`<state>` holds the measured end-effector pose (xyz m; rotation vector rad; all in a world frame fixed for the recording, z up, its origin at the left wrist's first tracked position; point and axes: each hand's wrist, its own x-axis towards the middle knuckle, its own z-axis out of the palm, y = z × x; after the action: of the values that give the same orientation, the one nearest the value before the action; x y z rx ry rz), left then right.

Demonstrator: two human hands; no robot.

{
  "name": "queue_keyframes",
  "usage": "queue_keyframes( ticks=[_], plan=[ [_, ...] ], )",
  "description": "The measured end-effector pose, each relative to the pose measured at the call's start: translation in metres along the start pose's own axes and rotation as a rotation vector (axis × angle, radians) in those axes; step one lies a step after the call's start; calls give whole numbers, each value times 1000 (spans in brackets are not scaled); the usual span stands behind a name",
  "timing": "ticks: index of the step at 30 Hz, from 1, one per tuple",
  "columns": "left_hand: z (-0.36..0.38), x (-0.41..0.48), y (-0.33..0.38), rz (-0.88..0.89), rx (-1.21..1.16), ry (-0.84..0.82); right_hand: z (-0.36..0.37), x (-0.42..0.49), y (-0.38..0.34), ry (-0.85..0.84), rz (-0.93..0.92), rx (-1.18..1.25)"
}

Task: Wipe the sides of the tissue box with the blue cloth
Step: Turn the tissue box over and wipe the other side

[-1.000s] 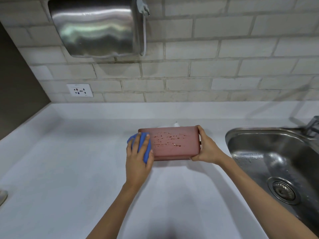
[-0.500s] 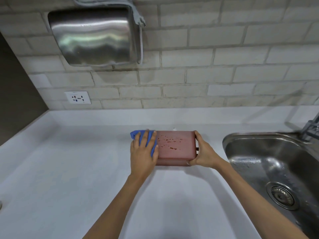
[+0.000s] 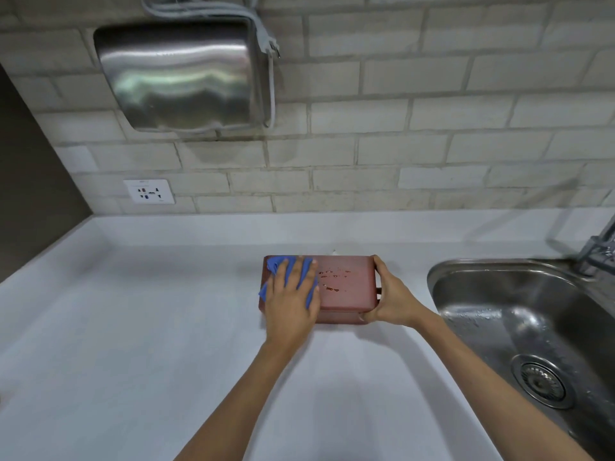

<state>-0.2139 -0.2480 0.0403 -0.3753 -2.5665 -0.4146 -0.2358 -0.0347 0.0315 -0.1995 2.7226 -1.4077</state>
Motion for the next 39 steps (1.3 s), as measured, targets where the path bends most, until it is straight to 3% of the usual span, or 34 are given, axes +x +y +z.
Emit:
queue_keyframes(
  ticks=[3, 8, 13, 17, 23, 29, 33, 36, 39],
  plan=[
    [-3, -24, -19, 98, 42, 5, -1, 1, 0, -16, 0, 3],
    [1, 15, -13, -100, -12, 49, 1, 2, -1, -11, 12, 17],
    [8, 14, 18, 19, -5, -26, -1, 3, -2, -4, 1, 3],
    [-1, -19, -4, 149, 36, -40, -3, 4, 0, -18, -5, 9],
    [2, 14, -3, -102, -29, 16, -2, 3, 0, -23, 4, 14],
    [10, 12, 30, 26, -4, -66, -1, 4, -1, 6, 6, 0],
    [1, -16, 7, 132, 50, -77, 0, 4, 0, -7, 23, 2],
    [1, -4, -4, 21, 61, -23, -1, 2, -2, -12, 33, -8],
    [9, 23, 14, -87, 11, -83, 0, 2, -4, -8, 43, -7]
  ],
)
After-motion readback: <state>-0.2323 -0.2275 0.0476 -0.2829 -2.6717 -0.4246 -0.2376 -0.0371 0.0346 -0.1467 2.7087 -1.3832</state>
